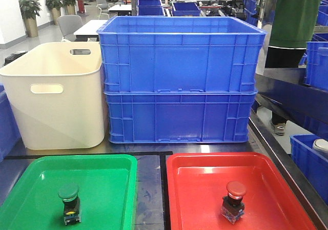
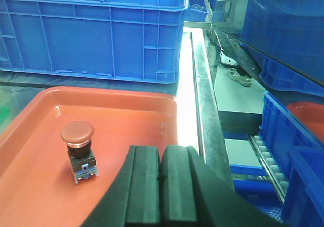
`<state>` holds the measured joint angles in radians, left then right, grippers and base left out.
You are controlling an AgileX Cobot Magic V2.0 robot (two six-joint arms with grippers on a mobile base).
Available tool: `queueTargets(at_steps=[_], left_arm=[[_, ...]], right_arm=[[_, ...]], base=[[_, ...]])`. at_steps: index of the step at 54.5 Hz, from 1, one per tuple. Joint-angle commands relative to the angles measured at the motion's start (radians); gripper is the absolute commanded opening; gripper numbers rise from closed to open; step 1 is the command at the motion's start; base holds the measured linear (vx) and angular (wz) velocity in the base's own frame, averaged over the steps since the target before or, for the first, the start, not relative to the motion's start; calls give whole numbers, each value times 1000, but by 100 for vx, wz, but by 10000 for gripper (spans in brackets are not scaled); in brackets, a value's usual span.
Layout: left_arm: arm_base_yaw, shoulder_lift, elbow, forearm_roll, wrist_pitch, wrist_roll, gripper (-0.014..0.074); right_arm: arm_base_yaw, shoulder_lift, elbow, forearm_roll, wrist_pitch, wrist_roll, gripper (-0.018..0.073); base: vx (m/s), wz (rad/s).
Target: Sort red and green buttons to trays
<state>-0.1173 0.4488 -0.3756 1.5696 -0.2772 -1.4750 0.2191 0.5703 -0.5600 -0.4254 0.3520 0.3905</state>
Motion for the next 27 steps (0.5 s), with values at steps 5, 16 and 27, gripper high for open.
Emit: queueTargets(at_steps=[5,16,27], left_arm=[[-3,5,-24,-80,49,-9,-6],[-3,5,-26,-974,457,785,-6],[-3,-101,69,-1449,491,1515,-6]], right_arm=[[-1,1,-28,-13,-70,-8,-8],[-1,1,-28,-13,-70,-8,-8],[-1,1,-28,-13,-70,-8,-8]], base=[[0,0],[0,0],[0,0]])
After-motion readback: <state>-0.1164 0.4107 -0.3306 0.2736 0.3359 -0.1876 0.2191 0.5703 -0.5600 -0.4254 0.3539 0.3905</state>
